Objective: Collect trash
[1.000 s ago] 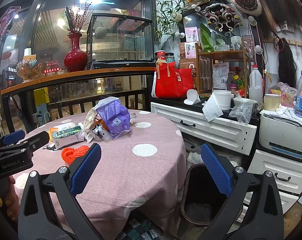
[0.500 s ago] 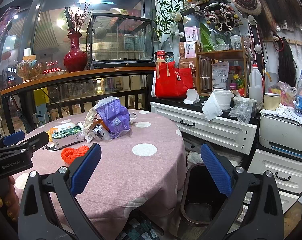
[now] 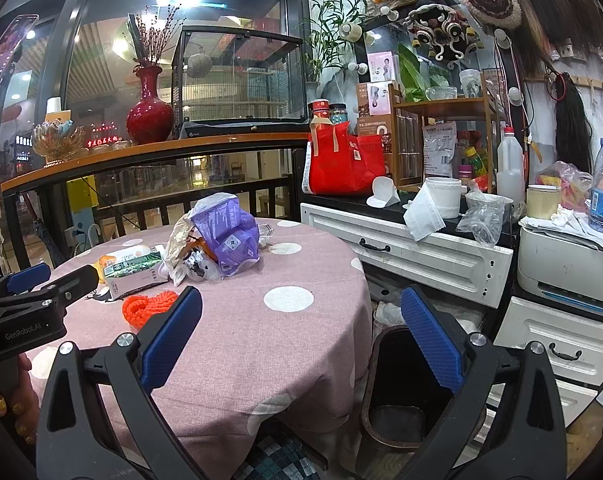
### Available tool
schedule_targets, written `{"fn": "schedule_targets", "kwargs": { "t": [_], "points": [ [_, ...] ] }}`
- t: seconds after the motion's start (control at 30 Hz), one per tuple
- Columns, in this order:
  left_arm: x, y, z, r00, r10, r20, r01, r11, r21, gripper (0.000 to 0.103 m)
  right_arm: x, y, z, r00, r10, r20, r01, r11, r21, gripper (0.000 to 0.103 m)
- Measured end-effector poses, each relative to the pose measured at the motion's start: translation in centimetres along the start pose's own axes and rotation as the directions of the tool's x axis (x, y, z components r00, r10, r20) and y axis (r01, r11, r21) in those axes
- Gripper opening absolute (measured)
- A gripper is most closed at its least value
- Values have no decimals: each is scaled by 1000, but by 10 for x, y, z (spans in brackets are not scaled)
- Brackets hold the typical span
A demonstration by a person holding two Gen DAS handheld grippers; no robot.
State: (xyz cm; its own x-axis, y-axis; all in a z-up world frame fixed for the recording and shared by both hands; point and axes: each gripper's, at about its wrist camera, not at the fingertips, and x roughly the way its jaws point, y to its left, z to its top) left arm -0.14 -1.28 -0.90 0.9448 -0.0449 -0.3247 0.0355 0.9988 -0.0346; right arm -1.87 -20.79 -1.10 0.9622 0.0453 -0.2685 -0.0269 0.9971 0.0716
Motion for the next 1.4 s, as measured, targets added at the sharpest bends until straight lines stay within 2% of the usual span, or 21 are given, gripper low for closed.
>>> {"fn": "schedule_targets", "kwargs": {
  "t": [0.27,0.47,0.63,0.73,0.87,0.93,1.1,1.2,1.3,1.4],
  "points": [
    [2,-2,-6,1000,1,-3,-1,1000,1,97,2,0,-4,1000,0,-5,0,1000,1,98],
    [14,-3,-20,999,-1,-50,1,1000,-9,97,7,0,-8,1000,-1,-29,1,1000,3,98],
    [25,5,-23,992,-8,-124,4,1000,-28,97,20,-1,-8,995,11,-100,-11,1000,3,98],
    [34,13,-20,982,-32,-184,25,999,-41,97,33,3,-9,984,44,-173,-47,999,-13,98],
    [48,27,-17,959,-71,-273,53,996,-72,97,52,14,-8,951,147,-273,-164,986,-41,98],
    [55,37,-12,949,-87,-304,59,993,-98,97,64,23,-8,924,202,-325,-230,972,-49,98],
    [66,68,1,933,-74,-353,41,994,-101,97,95,55,-5,832,339,-440,-407,911,-66,98],
    [73,84,5,922,-41,-385,15,997,-69,97,113,85,-5,781,388,-490,-499,859,-115,98],
    [75,100,10,921,-1,-390,-19,999,-48,97,127,114,-7,751,391,-532,-551,815,-180,98],
    [78,110,14,921,8,-389,-26,999,-42,97,140,138,-5,711,408,-573,-609,764,-213,96]
  ]
}}
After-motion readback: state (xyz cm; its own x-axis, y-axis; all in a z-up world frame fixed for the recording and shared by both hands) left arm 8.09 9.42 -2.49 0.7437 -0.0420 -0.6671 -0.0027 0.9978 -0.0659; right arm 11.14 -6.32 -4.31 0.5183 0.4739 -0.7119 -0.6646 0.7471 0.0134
